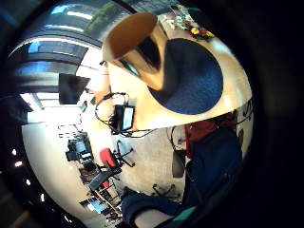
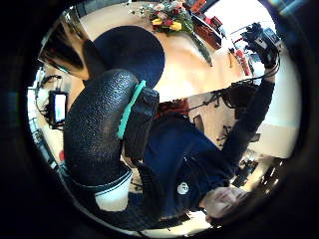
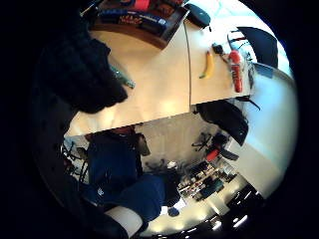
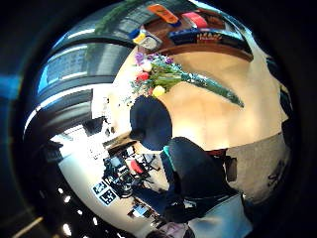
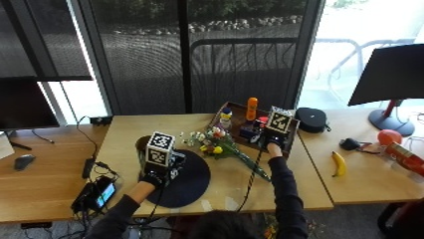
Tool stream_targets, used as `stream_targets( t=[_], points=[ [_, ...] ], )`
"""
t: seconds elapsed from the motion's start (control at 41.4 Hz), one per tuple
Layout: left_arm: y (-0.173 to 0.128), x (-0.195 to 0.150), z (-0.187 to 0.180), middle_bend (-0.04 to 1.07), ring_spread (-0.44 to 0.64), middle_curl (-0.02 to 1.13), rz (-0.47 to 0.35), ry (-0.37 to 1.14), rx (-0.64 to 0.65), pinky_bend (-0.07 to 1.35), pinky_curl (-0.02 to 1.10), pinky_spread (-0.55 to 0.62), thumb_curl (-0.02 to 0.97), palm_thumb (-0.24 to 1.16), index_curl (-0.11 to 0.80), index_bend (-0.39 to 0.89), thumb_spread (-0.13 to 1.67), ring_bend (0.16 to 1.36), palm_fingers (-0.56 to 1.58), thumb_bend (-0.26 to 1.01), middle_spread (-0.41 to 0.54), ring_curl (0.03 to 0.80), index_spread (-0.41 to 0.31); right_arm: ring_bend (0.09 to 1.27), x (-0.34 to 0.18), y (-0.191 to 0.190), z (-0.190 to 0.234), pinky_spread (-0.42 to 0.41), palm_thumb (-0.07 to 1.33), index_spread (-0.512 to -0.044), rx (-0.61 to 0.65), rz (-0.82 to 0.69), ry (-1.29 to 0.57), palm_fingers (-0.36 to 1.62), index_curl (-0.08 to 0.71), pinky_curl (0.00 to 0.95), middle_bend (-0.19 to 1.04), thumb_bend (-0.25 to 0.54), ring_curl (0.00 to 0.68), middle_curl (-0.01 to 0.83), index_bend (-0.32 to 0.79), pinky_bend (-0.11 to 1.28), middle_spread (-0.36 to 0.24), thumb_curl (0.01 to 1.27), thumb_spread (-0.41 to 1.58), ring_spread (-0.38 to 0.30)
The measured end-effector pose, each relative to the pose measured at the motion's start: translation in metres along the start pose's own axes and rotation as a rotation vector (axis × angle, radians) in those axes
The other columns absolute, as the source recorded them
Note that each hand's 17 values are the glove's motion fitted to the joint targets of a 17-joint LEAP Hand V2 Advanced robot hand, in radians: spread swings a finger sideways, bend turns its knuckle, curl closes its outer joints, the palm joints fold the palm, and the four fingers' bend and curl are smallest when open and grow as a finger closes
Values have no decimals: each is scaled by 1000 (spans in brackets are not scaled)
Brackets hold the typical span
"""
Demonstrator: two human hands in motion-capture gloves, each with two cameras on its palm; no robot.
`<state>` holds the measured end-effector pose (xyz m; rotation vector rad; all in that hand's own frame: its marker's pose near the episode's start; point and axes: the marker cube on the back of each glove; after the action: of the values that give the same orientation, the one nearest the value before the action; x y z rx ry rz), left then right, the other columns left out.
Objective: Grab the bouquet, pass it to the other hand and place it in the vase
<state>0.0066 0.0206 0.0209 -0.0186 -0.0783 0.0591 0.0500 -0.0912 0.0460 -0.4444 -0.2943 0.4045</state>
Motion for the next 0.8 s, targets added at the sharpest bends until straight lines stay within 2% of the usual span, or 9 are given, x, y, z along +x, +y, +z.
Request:
stream_targets(
  t=[0.048, 0.145, 0.217, 0.338, 0.483, 0.604, 0.724, 0.797],
  points=[
    [1, 2, -1, 172, 332, 207, 2, -10, 8, 365, 269, 319, 184, 160, 285, 169, 1211, 514, 172, -9, 187, 219, -56, 764, 5, -8, 10, 118, 406, -169, -49, 50, -20, 373, -3, 370, 299, 45, 334, 312, 12, 854, 37, 237, 1068, -21],
    [-1, 5, -2, 172, 334, 217, 4, -25, 22, 364, 279, 322, 193, 160, 295, 168, 1219, 517, 167, -12, 188, 225, -56, 767, 9, -52, 30, 118, 446, -165, 23, -17, -33, 369, 4, 370, 308, 35, 338, 328, 37, 853, 25, 258, 1060, -31],
    [-4, 6, -2, 172, 335, 224, 1, -43, 39, 363, 285, 323, 199, 159, 302, 168, 1224, 519, 164, -13, 188, 228, -56, 764, 13, -72, 53, 123, 480, -163, -54, 39, -25, 368, 13, 369, 313, 30, 340, 339, 48, 852, 14, 274, 1055, -39],
    [-3, 7, -2, 173, 336, 235, 6, -49, 37, 358, 293, 326, 207, 157, 312, 168, 1228, 523, 158, -14, 189, 234, -56, 742, 13, -88, 77, 143, 514, -161, 133, -6, -42, 332, 28, 369, 313, 10, 343, 354, 66, 847, 7, 293, 1048, -53],
    [-6, 4, 7, 172, 337, 244, -10, -81, 10, 355, 302, 327, 215, 155, 322, 169, 1232, 525, 155, -15, 189, 240, -56, 734, 22, -118, 113, 152, 570, -160, 127, 112, -86, 335, 39, 364, 310, -1, 343, 367, 65, 846, -1, 319, 1046, -60],
    [-6, 4, 10, 175, 337, 253, -14, -100, -1, 353, 307, 332, 221, 154, 329, 167, 1233, 526, 154, -15, 189, 243, -56, 725, 26, -123, 134, 156, 609, -159, 53, 203, -93, 343, 52, 362, 309, -8, 345, 378, 71, 841, -7, 334, 1043, -63],
    [-8, 4, 15, 172, 337, 260, -4, -63, -8, 351, 312, 336, 225, 152, 336, 170, 1234, 525, 153, -15, 189, 246, -58, 725, 22, -122, 153, 174, 639, -159, -133, 205, -111, 366, 63, 353, 330, -10, 349, 392, 74, 809, -20, 348, 1038, -76],
    [-8, 5, 18, 170, 337, 263, 0, -42, -26, 348, 315, 337, 228, 152, 341, 175, 1235, 523, 155, -15, 189, 247, -59, 723, 23, -129, 157, 189, 646, -160, -109, 238, -85, 370, 69, 349, 342, -16, 352, 401, 74, 788, -31, 353, 1037, -87]
  ],
)
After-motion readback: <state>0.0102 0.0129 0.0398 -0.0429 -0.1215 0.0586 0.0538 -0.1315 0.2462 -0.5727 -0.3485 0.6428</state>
